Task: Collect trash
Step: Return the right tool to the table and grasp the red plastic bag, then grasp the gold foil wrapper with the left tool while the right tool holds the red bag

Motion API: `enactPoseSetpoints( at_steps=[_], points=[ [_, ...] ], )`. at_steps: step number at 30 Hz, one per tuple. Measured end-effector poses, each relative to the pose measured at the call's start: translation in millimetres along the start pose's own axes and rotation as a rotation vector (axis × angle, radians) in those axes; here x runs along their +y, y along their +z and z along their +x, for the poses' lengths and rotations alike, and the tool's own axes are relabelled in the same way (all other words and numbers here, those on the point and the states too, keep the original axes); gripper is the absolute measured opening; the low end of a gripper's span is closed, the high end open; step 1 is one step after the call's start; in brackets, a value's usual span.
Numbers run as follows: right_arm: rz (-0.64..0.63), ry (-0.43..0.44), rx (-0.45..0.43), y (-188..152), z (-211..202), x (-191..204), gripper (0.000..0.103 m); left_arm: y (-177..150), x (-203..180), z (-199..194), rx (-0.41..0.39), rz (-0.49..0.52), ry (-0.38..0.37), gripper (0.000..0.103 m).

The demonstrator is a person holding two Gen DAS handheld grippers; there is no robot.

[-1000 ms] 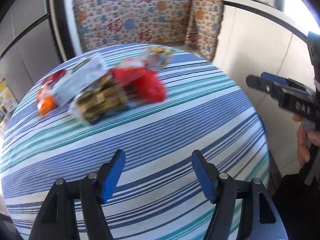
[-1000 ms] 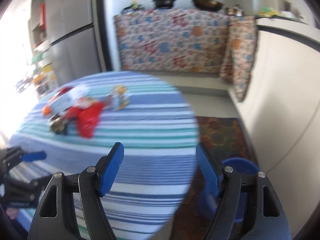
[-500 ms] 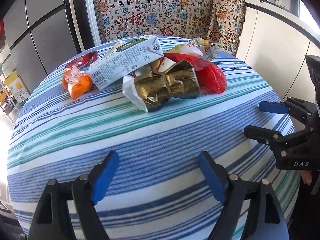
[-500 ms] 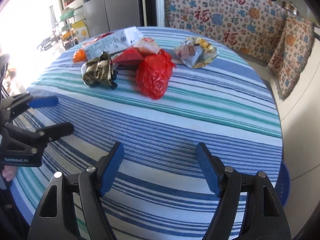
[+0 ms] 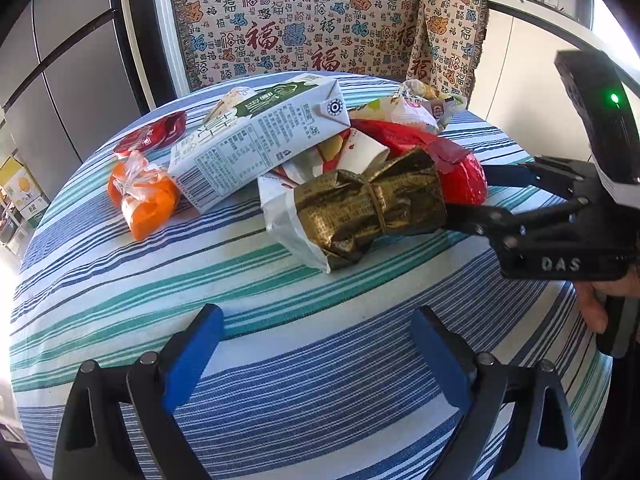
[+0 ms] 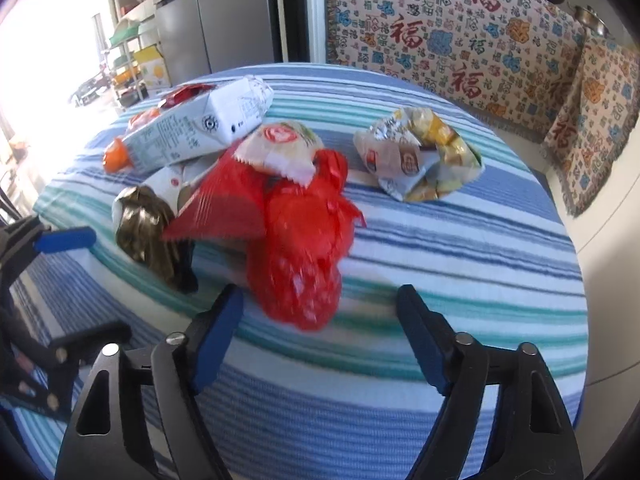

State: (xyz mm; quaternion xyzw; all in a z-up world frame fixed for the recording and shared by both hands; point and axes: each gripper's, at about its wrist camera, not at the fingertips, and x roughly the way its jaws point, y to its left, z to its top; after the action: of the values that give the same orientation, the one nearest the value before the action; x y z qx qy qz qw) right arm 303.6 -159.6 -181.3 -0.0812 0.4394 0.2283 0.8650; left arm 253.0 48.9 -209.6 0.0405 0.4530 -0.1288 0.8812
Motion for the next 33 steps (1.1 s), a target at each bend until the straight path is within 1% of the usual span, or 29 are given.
enactPoseSetpoints(
  at_steps=[1, 2, 4, 7, 11, 14, 17, 19, 24, 25, 27, 30, 31, 33],
  points=[
    [-0.005, 0.010, -0.006, 1.5, -0.2, 1.2, 0.063, -0.1, 0.1, 0.0, 0.000, 0.000, 0.000, 0.097],
    [-0.010, 0.022, -0.012, 2.5, -0.7, 2.3, 0.047, 0.0, -0.1, 0.2, 0.000, 0.000, 0.000, 0.097],
    [-0.003, 0.023, -0.018, 1.8, -2.8, 1.4, 0.030, -0.7, 0.4, 0.0, 0.000, 0.000, 0.000, 0.097],
    [0.029, 0.033, -0.019, -8.3, -11.8, -5.7, 0.028, -0.9, 0.5, 0.0, 0.000, 0.000, -0.001, 0.097],
    [0.010, -0.009, -0.014, -33.3, -32.0, -14.0, 0.028, -2.0, 3.7, -1.4, -0.003, 0.003, -0.014, 0.097],
    [0.027, -0.027, -0.010, -49.2, -45.2, -25.7, 0.028, 3.4, 12.5, 0.2, -0.013, 0.031, -0.074, 0.097],
    [0.033, -0.033, -0.017, -56.1, -50.6, -34.8, 0.029, 13.3, 25.5, 4.9, -0.031, 0.014, -0.114, 0.097],
    [0.037, -0.027, -0.026, -58.3, -51.8, -38.5, 0.029, 19.7, 29.8, 9.6, -0.029, 0.018, -0.185, 0.097],
    [0.046, -0.026, -0.018, -58.3, -52.9, -43.8, 0.029, 26.2, 18.3, 13.2, -0.029, 0.104, -0.294, 0.097],
    [0.048, -0.025, -0.015, -58.6, -53.3, -44.7, 0.029, 25.0, 13.0, 11.1, -0.033, 0.134, -0.324, 0.097],
    [0.054, -0.031, -0.008, -58.9, -54.2, -46.6, 0.029, 20.2, 1.6, 5.0, -0.043, 0.194, -0.361, 0.097],
    [0.073, -0.030, -0.001, -60.9, -57.0, -52.3, 0.029, 8.2, -16.0, -1.9, -0.019, 0.266, -0.469, 0.097],
    [0.079, -0.032, 0.000, -61.9, -58.1, -54.5, 0.029, 4.1, -20.8, -3.9, -0.013, 0.287, -0.482, 0.097],
    [0.082, -0.036, 0.000, -63.9, -60.0, -57.2, 0.029, -1.4, -23.3, -7.9, -0.016, 0.297, -0.464, 0.097]
  ],
)
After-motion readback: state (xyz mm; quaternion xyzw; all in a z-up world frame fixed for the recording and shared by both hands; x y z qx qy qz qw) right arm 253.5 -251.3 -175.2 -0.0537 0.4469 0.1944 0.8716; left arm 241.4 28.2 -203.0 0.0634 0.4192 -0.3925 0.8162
